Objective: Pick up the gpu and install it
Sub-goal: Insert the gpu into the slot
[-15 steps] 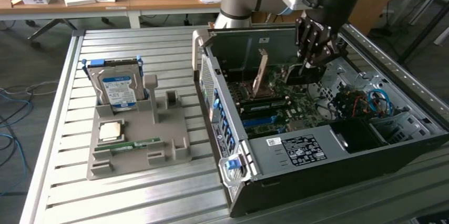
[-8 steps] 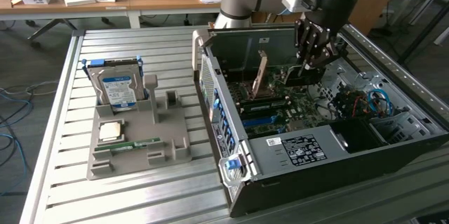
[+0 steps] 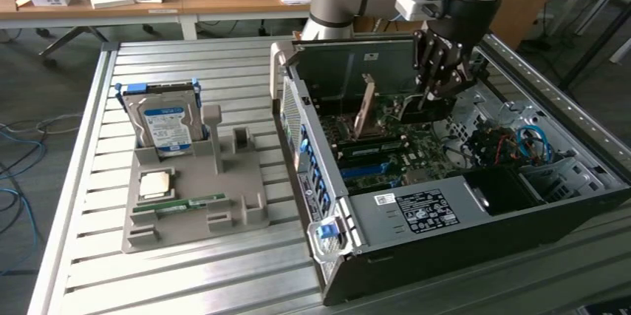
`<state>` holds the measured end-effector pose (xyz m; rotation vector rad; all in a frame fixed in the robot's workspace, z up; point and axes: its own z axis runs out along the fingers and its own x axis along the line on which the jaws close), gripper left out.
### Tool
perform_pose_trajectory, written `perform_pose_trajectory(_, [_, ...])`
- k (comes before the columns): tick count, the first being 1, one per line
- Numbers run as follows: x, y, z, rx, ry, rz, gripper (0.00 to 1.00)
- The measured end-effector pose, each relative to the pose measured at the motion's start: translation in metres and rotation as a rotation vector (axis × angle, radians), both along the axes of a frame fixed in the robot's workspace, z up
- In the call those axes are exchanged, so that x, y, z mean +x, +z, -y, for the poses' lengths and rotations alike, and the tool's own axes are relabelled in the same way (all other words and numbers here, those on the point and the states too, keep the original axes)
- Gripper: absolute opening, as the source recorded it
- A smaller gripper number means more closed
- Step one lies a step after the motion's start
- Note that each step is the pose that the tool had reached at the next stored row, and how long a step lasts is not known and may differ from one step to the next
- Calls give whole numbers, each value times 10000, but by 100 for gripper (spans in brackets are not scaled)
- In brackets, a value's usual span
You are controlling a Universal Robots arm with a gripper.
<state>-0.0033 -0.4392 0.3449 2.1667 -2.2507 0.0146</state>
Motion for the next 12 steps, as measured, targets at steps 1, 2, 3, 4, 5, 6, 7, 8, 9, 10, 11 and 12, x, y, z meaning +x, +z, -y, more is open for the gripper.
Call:
perform_pose_trajectory(1, [0,-15,0,0,0,0,26])
perform_pose_trajectory(2, [0,-32,0,-1,0,0,26])
perform_pose_trajectory(3, [0,-52,0,0,0,1,26])
perform_pose_trajectory(4, [-1,-69,0,0,0,0,26])
perform_pose_trajectory(5, [-1,-86,0,-2,0,1,26])
perform_pose_trajectory(6, [-2,-103,0,-1,-1,2,26])
perform_pose_trajectory(7, [-4,-120,0,-2,-2,2,26])
perform_pose_trajectory(8, [-5,-137,0,-2,-1,2,26])
perform_pose_trajectory(9, [-6,-151,0,-1,0,2,26])
perform_pose_trajectory(10, [-6,-166,0,0,0,3,26])
perform_pose_trajectory(11, [-7,-180,0,-1,0,4,26])
perform_pose_trajectory(12, [-7,-187,0,0,0,5,26])
